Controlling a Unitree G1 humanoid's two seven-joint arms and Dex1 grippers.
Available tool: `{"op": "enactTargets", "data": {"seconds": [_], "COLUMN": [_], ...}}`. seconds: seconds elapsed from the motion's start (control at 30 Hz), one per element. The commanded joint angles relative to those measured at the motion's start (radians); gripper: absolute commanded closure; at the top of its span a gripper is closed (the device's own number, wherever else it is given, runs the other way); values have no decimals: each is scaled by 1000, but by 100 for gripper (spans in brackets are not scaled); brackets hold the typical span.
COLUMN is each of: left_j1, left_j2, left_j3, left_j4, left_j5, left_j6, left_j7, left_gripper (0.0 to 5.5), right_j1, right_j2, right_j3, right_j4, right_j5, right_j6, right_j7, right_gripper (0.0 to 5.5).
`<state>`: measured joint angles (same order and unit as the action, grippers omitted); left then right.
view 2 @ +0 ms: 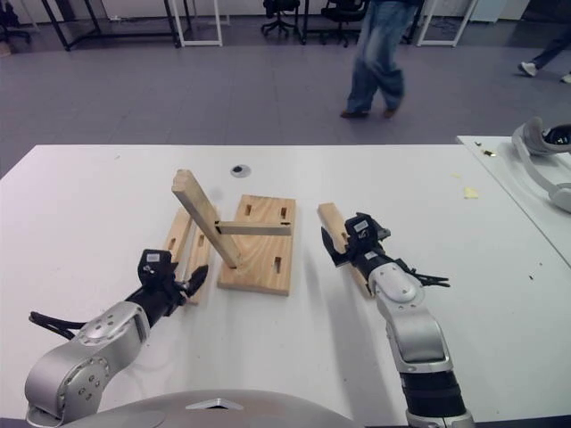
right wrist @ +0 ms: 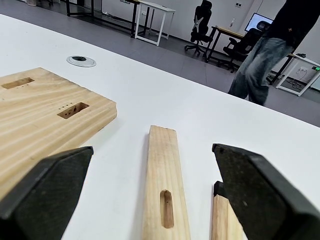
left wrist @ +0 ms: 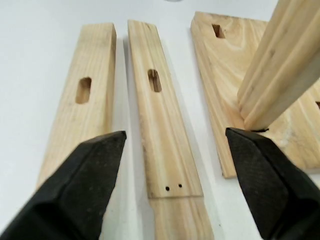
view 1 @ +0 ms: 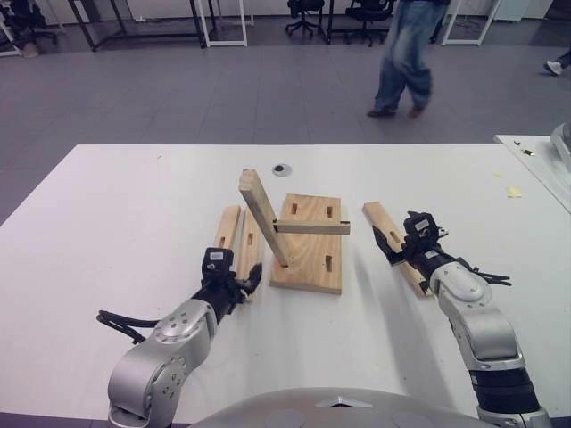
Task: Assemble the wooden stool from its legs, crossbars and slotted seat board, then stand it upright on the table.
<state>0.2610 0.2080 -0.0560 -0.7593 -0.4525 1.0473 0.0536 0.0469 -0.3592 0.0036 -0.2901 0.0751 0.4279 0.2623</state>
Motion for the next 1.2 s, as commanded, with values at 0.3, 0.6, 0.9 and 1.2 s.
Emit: {"op": "enactTargets", "data": {"seconds": [0.3,0.6,0.9,1.2], "left_j1": [32,-224,-596,-828], "left_j2": [77,-93,218,184], "left_j3": [-93,165,292,175], "left_j4": [139,-58,171,272], "left_j5": [179,-11,-26,-20], "left_j6": [-122,-78,-213,-443], "left_j7": [-42,-15,-280,-404], "left_gripper": [260,346,346,346], "right_j1": [-11,-84,-835,-1079], "right_j2": [17,-28,-19,230], "right_j3": [8,-129,-391,-586], "right_j4": [16,32,214,602], "right_j5": [-12,58,670,1118], "right_j6": [-7,0,354,533], "right_j7": [2,19,91,-192], "right_gripper": [105,105,105,105]}}
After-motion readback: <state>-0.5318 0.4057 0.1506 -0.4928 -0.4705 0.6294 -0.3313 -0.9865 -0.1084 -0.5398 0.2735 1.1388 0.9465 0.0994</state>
